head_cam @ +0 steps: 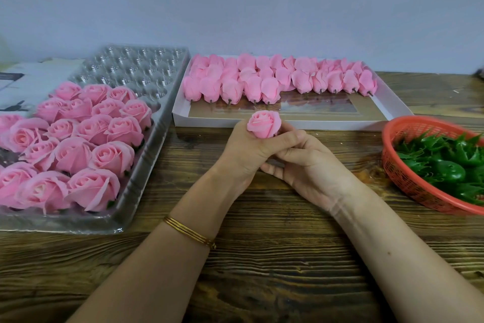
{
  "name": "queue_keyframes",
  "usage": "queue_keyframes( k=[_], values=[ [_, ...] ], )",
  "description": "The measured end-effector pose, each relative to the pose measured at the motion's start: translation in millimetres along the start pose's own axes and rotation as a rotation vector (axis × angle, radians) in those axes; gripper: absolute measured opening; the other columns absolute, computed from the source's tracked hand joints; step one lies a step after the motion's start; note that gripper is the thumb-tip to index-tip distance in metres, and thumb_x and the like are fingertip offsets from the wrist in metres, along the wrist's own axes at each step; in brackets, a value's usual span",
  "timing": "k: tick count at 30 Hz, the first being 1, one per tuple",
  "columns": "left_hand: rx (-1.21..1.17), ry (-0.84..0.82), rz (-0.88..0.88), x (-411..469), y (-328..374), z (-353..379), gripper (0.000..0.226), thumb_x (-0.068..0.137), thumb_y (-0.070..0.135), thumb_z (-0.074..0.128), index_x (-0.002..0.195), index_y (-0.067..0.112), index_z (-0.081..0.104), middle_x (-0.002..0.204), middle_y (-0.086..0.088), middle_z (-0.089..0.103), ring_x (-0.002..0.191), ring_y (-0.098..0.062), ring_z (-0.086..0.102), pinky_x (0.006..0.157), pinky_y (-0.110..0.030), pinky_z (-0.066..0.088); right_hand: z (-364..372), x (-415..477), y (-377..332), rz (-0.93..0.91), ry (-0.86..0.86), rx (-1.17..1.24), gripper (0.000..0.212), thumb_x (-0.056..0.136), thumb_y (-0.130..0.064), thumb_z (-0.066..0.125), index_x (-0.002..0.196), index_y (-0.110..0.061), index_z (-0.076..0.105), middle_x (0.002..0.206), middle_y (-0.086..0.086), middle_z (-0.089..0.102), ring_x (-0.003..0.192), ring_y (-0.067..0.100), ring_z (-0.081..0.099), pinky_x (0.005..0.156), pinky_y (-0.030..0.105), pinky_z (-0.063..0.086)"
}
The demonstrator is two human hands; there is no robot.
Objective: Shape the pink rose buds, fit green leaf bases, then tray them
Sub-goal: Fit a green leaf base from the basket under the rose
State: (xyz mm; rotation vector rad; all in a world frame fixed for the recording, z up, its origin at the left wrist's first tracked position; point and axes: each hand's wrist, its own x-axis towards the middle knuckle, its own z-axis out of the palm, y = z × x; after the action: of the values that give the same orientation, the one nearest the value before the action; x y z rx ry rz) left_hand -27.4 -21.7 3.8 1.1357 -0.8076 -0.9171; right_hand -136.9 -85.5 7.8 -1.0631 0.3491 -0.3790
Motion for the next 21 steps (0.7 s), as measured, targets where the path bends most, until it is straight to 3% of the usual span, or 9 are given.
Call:
queue_keyframes(
  k=[3,5,10,13,15,18,21],
  values=[
    [0.012,-0.006,-0.02,-0.8,4.2,1.5,0.035,0.067,0.011,0.079,0.1,0.016,0.069,0.076,0.01,0.071,0.081,-0.002,0.068,0.071,-0.02,0.055,-2.3,0.6,0.3,-0.018,0.025,-0.024,0.035,0.075,-0.007,0.057,0.11,-0.004,0.063,0.105,0.008,0.069,0.099,0.019,0.063,0.087,0.029,0.052],
    [-0.016,0.025,-0.001,-0.7,6.9,2.3,0.044,0.063,0.011,0.077,0.105,0.015,0.064,0.078,0.011,0.068,0.078,-0.001,0.065,0.07,-0.018,0.054,-3.7,1.0,0.1,-0.023,0.052,-0.045,0.034,0.076,-0.008,0.058,0.109,-0.003,0.064,0.109,0.014,0.064,0.103,0.023,0.059,0.091,0.031,0.049],
    [0.039,0.21,0.036,-1.4,15.7,-1.9,0.083,0.059,0.013,0.088,0.133,0.025,0.052,0.12,-0.004,0.059,0.109,-0.016,0.062,0.08,-0.021,0.053,-6.7,3.1,0.9,-0.066,0.129,-0.141,0.021,0.088,-0.006,0.057,0.106,-0.01,0.067,0.103,0.013,0.058,0.09,0.013,0.06,0.079,0.021,0.05],
    [0.222,0.273,0.117,-3.9,20.1,-3.3,0.076,0.07,0.015,0.088,0.134,0.032,0.051,0.122,0.001,0.055,0.107,-0.007,0.059,0.079,-0.016,0.054,-6.6,3.5,2.3,-0.111,0.173,-0.264,0.024,0.094,-0.001,0.055,0.106,-0.016,0.069,0.094,0.009,0.062,0.08,0.009,0.058,0.08,0.024,0.049],
    [0.391,0.282,0.169,-4.3,21.5,-0.9,0.068,0.074,0.02,0.085,0.132,0.034,0.052,0.118,0.005,0.053,0.099,0.002,0.056,0.077,-0.013,0.052,-6.0,2.2,2.6,-0.132,0.18,-0.348,0.024,0.094,-0.001,0.055,0.106,-0.017,0.069,0.094,0.016,0.06,0.081,0.017,0.055,0.083,0.032,0.045],
    [0.657,0.262,0.205,-4.4,21.6,4.4,0.059,0.077,0.027,0.081,0.13,0.03,0.054,0.112,0.004,0.051,0.104,-0.009,0.053,0.093,-0.027,0.048,-4.8,1.2,3.4,-0.152,0.188,-0.396,0.02,0.092,0.006,0.056,0.106,-0.004,0.066,0.097,0.025,0.063,0.09,0.027,0.057,0.087,0.038,0.049],
    [0.857,0.227,0.238,-5.6,19.7,8.2,0.048,0.08,0.032,0.076,0.124,0.026,0.057,0.098,0.006,0.053,0.109,-0.014,0.049,0.099,-0.031,0.04,-2.3,0.5,3.7,-0.172,0.166,-0.414,0.03,0.087,0.015,0.056,0.112,0.001,0.065,0.103,0.019,0.07,0.097,0.023,0.064,0.094,0.035,0.051]
  ],
)
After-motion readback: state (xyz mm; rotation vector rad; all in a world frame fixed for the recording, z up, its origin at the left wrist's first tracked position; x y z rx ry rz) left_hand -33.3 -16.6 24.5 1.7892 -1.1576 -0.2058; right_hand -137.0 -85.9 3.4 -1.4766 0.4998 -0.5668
